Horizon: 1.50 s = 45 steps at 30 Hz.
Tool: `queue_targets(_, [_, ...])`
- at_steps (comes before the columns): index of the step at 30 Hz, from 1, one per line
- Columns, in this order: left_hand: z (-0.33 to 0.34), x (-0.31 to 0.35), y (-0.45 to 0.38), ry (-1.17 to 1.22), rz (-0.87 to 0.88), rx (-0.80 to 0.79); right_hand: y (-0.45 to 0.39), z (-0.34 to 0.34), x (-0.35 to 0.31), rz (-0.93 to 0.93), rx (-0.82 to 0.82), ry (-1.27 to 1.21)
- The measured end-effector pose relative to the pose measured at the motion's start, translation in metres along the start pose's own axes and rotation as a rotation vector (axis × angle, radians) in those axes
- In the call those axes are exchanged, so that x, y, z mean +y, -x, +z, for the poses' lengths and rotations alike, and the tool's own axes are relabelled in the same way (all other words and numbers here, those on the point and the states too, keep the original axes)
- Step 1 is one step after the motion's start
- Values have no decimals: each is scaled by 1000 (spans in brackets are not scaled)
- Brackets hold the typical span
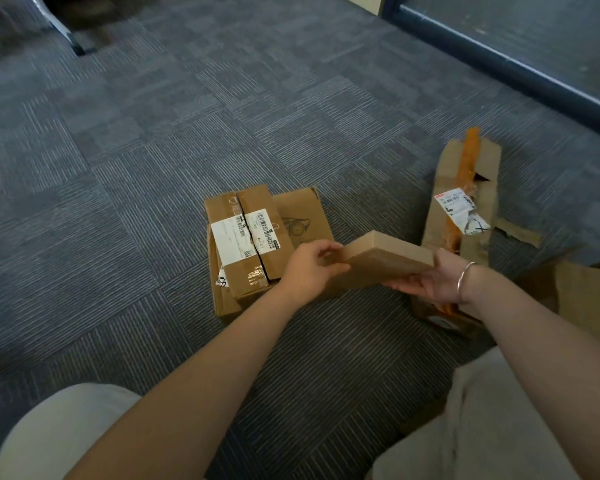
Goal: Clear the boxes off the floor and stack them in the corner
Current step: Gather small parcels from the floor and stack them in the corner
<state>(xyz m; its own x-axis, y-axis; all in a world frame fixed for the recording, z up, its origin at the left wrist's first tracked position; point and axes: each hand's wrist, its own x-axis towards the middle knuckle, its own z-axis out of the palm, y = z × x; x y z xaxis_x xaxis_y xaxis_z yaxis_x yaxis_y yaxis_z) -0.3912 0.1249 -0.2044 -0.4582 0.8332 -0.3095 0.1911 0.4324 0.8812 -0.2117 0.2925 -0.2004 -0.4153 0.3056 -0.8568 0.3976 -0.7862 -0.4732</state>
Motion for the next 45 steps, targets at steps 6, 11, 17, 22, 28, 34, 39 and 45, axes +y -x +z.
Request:
queue_targets(6, [-9, -7, 1, -135, 17, 88, -5, 18, -10, -28, 6, 35])
queue_targets(11, [-23, -15, 5, -267, -25, 260, -33, 43, -9, -118, 32, 192])
queue_targets(17, [-59, -58, 5, -395, -211, 671, -64, 66, 5, -250, 95, 279])
queue_targets(22, [-86, -90, 3, 17, -506, 554, -88, 82, 20, -317, 142, 335])
queue_targets(28, [-92, -105, 3, 305, -490, 447, -108, 98, 28, -393, 211, 398])
queue_targets(34, [-101, -105, 1, 539, -514, 497, -124, 113, 32, -462, 371, 517])
queue_targets(39, [-111, -113, 0, 669, -558, 487, -133, 121, 39, -436, 460, 680])
queue_targets(45, [-119, -129, -1, 688, -634, 365, -132, 121, 37, -261, 356, 426])
